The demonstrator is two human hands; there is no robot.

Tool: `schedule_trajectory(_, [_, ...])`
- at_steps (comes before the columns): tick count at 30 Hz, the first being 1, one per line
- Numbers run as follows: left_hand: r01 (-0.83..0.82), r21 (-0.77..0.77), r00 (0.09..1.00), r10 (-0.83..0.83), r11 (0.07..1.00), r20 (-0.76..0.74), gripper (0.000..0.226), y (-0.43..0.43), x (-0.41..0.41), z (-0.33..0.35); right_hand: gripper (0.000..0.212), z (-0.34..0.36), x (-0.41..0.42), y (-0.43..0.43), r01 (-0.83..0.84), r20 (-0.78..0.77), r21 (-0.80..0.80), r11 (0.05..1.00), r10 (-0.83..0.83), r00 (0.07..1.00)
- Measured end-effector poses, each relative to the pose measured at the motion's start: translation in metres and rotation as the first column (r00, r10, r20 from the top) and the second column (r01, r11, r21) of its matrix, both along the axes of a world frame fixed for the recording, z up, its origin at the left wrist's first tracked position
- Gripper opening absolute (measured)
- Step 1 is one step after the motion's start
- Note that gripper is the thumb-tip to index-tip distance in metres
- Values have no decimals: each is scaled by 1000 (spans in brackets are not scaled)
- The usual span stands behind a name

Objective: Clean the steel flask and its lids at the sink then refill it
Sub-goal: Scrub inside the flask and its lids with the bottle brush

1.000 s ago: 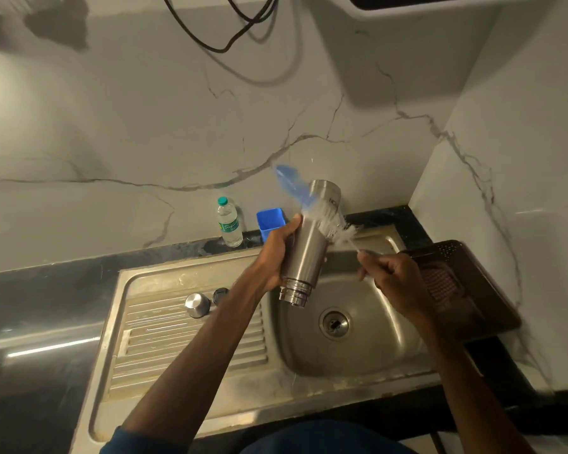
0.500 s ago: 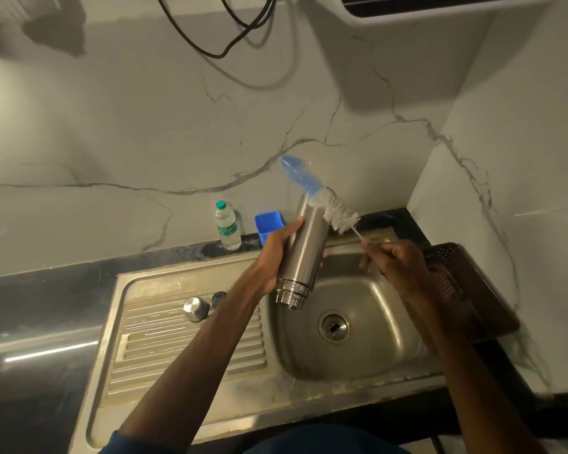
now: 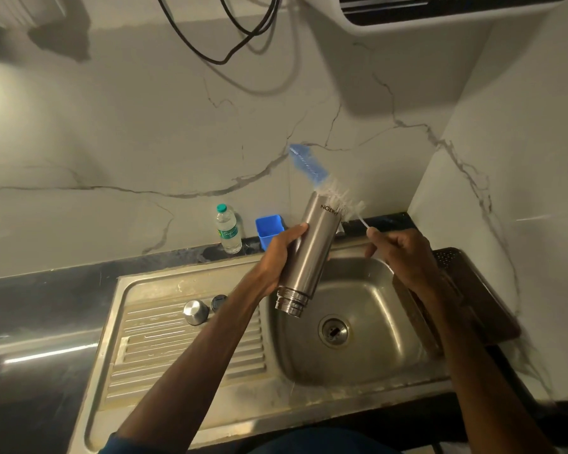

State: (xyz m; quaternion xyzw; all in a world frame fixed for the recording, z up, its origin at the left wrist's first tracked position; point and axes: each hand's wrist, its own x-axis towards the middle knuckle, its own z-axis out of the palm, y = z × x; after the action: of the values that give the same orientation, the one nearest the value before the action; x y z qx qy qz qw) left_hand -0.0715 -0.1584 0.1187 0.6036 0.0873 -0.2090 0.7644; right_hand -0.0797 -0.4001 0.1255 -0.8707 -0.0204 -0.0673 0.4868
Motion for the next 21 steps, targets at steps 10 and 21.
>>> schedule_trajectory(10, [78, 171, 983, -104, 982, 149, 50, 3, 6, -5, 44, -2, 1, -2, -51, -33, -3, 999, 51, 998])
schedule_trajectory(21, [47, -116, 999, -48, 992, 1, 51, 12, -4, 5, 45, -30, -13, -9, -12, 16, 107, 994, 10, 1000])
